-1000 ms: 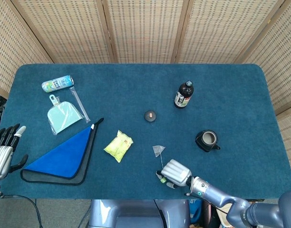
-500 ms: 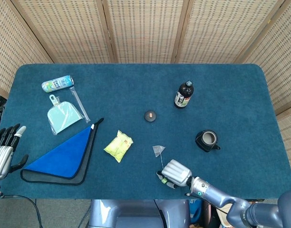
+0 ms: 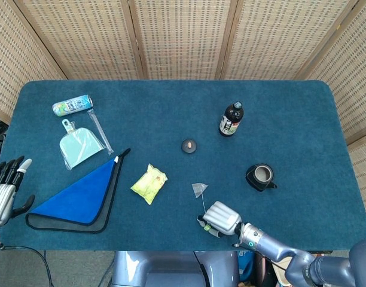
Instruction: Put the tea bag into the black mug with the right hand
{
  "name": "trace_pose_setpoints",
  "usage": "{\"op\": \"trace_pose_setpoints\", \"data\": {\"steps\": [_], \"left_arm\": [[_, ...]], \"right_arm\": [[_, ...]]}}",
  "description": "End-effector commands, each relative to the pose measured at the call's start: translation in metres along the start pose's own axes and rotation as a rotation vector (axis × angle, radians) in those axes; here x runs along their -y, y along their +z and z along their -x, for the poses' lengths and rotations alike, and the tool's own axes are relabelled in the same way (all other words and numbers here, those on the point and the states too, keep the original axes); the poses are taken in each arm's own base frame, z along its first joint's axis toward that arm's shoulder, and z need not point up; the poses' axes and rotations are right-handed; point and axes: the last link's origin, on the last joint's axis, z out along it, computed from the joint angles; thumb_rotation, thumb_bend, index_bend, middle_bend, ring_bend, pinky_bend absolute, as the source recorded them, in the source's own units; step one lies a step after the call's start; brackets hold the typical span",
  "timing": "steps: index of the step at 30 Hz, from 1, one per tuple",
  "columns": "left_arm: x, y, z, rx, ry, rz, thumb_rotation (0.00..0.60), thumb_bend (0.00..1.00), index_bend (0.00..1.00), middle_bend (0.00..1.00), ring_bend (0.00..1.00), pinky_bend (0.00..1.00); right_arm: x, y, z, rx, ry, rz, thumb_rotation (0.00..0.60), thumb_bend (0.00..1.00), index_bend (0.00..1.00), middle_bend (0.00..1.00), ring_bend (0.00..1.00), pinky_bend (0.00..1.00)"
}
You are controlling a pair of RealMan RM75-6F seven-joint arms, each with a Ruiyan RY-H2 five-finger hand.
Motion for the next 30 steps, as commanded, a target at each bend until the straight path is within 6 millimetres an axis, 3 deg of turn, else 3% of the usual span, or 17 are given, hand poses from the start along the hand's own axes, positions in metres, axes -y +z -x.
{"op": "trace_pose_setpoints", "data": {"steps": [1,13,24,30], "left_arm": [[0.000,0.000,0.000,0.000,0.000,-0.001,0.600,0.38,0.00,0.00,0.00,0.00],[0.002,-0.001,0.000,0.000,-0.005,-0.004,0.600,0.38,0.00,0.00,0.00,0.00],[0.000,-0.001,0.001,0.005,-0.006,0.004,0.600,0.38,0.00,0.00,0.00,0.00],[-0.001,0.000,0.001,0.009,-0.006,0.007,0.600,0.38,0.00,0.00,0.00,0.00]], "right_arm": [[0.000,0.000,0.000,-0.002,0.002,0.001,0.600,0.54,0.52,0.84,0.90,0.92],[0.000,-0.002,-0.006,-0.025,0.005,0.004,0.600,0.55,0.52,0.84,0.90,0.92],[-0.010,-0.015,-0.056,-0.168,0.007,0.027,0.600,0.55,0.52,0.84,0.90,0.92],[-0.015,-0.020,-0.072,-0.201,0.008,0.040,0.600,0.55,0.52,0.84,0.90,0.92]]}}
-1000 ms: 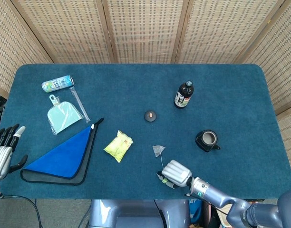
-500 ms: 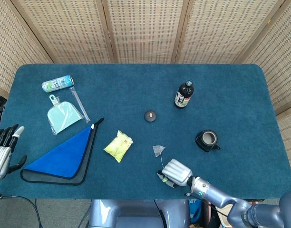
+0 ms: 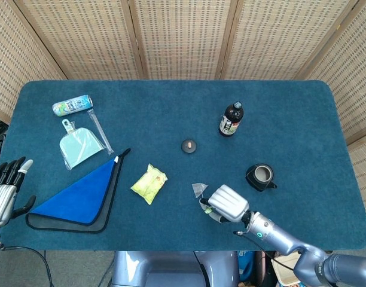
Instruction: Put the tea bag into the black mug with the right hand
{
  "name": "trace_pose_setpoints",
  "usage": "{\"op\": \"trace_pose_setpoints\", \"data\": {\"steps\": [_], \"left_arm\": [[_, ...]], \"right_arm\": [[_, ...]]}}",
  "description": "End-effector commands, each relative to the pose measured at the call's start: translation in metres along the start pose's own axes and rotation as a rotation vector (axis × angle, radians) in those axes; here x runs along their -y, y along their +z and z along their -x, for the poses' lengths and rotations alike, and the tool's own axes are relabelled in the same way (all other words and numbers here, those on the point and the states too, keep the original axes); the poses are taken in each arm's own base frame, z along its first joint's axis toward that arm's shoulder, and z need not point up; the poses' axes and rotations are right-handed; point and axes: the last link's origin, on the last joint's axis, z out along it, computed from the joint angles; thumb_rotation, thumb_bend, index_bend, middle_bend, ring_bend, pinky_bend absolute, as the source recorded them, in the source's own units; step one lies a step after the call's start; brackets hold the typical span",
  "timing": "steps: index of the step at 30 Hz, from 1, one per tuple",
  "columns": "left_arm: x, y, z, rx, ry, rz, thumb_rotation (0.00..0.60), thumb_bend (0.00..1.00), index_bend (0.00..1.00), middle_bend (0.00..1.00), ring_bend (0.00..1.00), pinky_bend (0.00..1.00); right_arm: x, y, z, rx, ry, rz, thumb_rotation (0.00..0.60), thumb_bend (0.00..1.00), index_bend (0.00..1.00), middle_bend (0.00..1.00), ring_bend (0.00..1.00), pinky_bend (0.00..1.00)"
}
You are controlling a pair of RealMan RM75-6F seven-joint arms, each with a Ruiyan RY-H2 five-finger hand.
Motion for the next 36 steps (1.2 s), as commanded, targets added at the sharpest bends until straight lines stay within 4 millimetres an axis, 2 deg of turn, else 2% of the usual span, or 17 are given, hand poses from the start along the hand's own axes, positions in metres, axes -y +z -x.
{"op": "trace_pose_setpoints", "data": {"steps": [1,12,15,31,36], "left_arm": [[-0.001,0.000,0.000,0.002,0.001,0.003,0.600,0.38,0.00,0.00,0.00,0.00],[-0.005,0.001,0.001,0.014,0.000,0.015,0.600,0.38,0.00,0.00,0.00,0.00],[-0.005,0.001,0.001,0.015,-0.001,0.016,0.600,0.38,0.00,0.00,0.00,0.00],[-0.008,0.002,0.001,0.016,-0.002,0.025,0.600,0.38,0.00,0.00,0.00,0.00],[-0.008,0.003,0.001,0.017,-0.001,0.025,0.600,0.38,0.00,0.00,0.00,0.00]], "right_arm": [[-0.003,0.000,-0.009,-0.018,0.001,0.009,0.600,0.55,0.52,0.84,0.90,0.92],[-0.025,-0.003,-0.062,-0.132,0.031,0.078,0.600,0.55,0.52,0.84,0.90,0.92],[-0.030,-0.005,-0.071,-0.146,0.045,0.091,0.600,0.55,0.52,0.84,0.90,0.92],[-0.047,-0.011,-0.098,-0.208,0.047,0.149,0.600,0.55,0.52,0.84,0.90,0.92],[-0.059,-0.018,-0.110,-0.249,0.056,0.192,0.600,0.55,0.52,0.84,0.90,0.92]]}}
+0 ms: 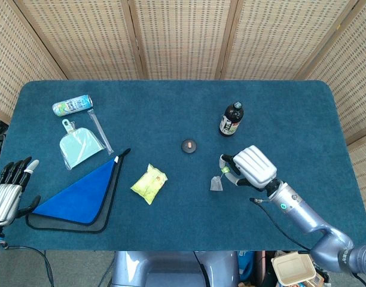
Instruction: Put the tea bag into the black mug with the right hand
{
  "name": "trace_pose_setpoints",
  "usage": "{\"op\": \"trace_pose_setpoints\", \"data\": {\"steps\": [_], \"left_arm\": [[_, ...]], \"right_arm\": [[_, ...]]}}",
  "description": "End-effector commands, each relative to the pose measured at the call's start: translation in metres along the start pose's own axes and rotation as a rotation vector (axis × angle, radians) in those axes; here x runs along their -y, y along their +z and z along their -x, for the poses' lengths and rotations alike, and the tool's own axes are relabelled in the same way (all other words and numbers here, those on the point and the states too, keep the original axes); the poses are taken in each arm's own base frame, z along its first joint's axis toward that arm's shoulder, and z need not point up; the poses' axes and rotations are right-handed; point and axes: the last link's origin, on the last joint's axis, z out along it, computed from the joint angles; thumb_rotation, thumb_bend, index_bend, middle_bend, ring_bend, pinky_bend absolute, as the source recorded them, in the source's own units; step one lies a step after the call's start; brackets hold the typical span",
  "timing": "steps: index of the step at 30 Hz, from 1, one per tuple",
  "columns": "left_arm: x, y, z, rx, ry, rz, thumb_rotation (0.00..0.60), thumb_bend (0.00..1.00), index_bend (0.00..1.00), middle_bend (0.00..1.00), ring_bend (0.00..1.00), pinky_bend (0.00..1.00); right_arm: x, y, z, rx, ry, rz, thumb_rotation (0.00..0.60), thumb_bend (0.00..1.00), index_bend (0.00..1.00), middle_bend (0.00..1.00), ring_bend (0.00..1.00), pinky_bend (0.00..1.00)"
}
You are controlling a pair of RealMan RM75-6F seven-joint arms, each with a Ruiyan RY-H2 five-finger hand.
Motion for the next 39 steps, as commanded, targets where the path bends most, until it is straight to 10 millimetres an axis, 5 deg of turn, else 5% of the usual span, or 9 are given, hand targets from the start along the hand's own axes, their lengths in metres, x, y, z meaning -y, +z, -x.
{"op": "trace_pose_setpoints", "data": {"steps": [1,21,39], "left_arm": [[0.000,0.000,0.000,0.001,0.000,0.000,0.600,0.38,0.00,0.00,0.00,0.00],[0.002,0.004,0.002,0.008,0.002,-0.004,0.600,0.38,0.00,0.00,0.00,0.00],[0.003,0.000,0.000,0.010,0.008,-0.016,0.600,0.38,0.00,0.00,0.00,0.00]], "right_arm": [[-0.008,-0.001,-0.009,-0.027,-0.001,0.028,0.600,0.55,0.52,0.84,0.90,0.92],[-0.066,-0.020,-0.047,-0.105,-0.014,0.222,0.600,0.55,0.53,0.84,0.90,0.92],[-0.088,-0.046,-0.045,-0.116,-0.002,0.297,0.600,0.55,0.53,0.84,0.90,0.92]]}}
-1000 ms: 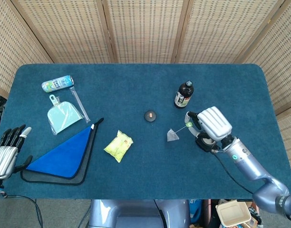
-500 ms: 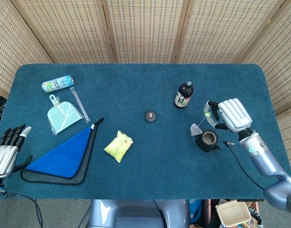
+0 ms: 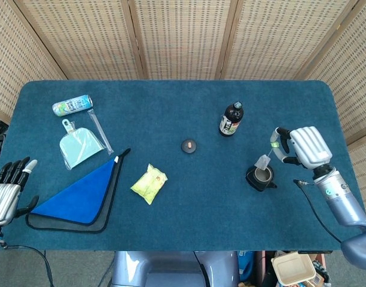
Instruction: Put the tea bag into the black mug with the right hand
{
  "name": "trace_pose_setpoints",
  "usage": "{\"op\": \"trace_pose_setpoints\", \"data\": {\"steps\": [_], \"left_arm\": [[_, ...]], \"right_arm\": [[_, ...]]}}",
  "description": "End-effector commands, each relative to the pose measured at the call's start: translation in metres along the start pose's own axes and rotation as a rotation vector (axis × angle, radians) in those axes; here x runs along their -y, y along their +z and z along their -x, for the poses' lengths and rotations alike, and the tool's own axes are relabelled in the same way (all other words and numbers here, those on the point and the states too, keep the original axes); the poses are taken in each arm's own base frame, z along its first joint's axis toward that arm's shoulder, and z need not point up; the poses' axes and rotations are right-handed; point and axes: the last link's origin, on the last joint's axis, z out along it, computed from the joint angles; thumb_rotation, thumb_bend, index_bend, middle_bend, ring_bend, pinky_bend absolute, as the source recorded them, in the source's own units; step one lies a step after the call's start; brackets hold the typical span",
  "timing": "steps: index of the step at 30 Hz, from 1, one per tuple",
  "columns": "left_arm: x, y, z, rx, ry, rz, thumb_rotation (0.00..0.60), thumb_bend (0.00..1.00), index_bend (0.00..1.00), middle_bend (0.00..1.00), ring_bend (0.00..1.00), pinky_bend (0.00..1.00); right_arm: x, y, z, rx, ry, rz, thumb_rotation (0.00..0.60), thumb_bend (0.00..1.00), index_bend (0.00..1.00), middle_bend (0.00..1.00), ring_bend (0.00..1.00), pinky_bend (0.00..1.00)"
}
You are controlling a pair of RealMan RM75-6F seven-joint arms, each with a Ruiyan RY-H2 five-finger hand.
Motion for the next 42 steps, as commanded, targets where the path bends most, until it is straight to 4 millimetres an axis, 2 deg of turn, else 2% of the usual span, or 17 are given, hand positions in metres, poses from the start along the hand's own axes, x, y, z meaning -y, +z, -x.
{"op": "trace_pose_setpoints", "data": {"steps": [1,15,35,42], "left_arm": [[0.000,0.000,0.000,0.000,0.001,0.000,0.600,0.38,0.00,0.00,0.00,0.00],[0.002,-0.002,-0.001,0.003,0.005,-0.012,0.600,0.38,0.00,0.00,0.00,0.00],[-0.002,0.000,-0.002,0.001,0.008,-0.004,0.600,0.38,0.00,0.00,0.00,0.00],[-0.003,-0.001,-0.001,0.005,0.007,0.000,0.600,0.38,0.00,0.00,0.00,0.00]], "right_arm": [[-0.002,-0.001,0.001,0.000,0.004,0.007,0.600,0.55,0.53,0.84,0.90,0.92],[-0.023,-0.013,0.020,0.020,0.037,0.063,0.600,0.55,0.53,0.84,0.90,0.92],[-0.036,-0.029,0.014,-0.005,0.041,0.091,0.600,0.56,0.53,0.84,0.90,0.92],[-0.036,-0.034,0.023,0.023,0.046,0.097,0.600,0.56,0.53,0.84,0.90,0.92]]}}
